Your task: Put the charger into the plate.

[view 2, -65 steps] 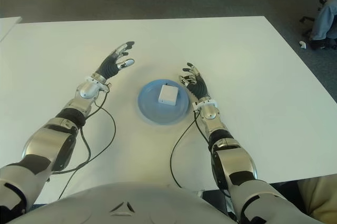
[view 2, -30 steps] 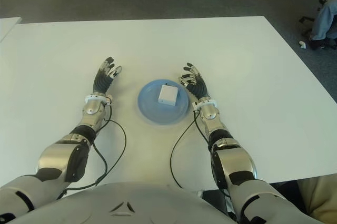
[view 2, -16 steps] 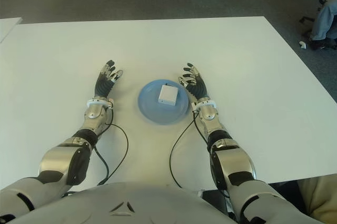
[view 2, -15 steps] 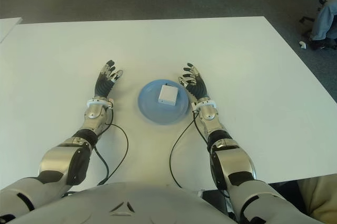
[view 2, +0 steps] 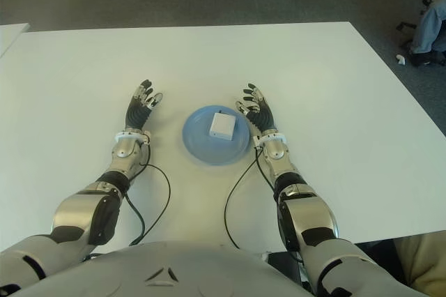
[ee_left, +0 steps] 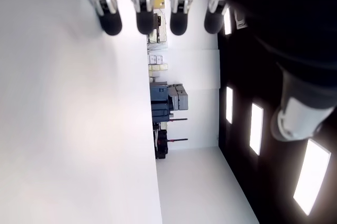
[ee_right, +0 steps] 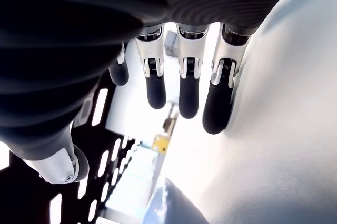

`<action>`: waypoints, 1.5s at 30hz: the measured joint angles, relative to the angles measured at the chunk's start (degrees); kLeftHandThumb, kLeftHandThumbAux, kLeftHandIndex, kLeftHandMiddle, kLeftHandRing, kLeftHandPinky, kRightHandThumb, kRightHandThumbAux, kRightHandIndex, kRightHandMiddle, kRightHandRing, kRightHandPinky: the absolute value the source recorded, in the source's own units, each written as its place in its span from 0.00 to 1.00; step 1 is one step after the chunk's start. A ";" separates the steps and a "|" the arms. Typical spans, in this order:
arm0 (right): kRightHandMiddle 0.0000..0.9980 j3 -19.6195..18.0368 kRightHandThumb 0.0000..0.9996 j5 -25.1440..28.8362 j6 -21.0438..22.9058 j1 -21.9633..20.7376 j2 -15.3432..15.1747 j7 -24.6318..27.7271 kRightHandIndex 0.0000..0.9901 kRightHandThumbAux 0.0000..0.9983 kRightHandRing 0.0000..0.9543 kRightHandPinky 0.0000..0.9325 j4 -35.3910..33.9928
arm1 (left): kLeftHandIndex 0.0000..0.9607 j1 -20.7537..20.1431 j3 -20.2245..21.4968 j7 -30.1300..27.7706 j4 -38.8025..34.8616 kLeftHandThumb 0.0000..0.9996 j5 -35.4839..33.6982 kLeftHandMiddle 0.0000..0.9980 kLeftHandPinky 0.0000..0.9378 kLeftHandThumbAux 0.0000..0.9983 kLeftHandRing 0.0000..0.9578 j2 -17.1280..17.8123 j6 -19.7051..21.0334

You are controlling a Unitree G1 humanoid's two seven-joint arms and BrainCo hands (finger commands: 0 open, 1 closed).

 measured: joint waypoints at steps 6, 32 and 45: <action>0.10 -2.19 0.09 2.02 0.67 0.00 0.79 2.54 0.00 0.66 0.11 0.11 -0.20 | 0.00 0.04 0.06 -1.45 0.18 0.01 0.34 0.00 0.00 0.55 0.00 0.10 -0.15; 0.05 -4.45 0.06 2.95 2.24 -0.09 1.78 4.08 0.00 0.62 0.07 0.10 -1.03 | 0.00 -0.19 0.72 -4.26 0.67 0.01 0.61 0.00 0.00 0.55 0.00 0.47 -0.01; 0.05 -4.47 0.06 2.87 2.53 -0.33 1.82 4.07 0.00 0.61 0.06 0.10 -0.96 | 0.00 -0.38 1.20 -4.41 0.69 0.03 0.41 0.00 0.00 0.56 0.00 0.45 0.35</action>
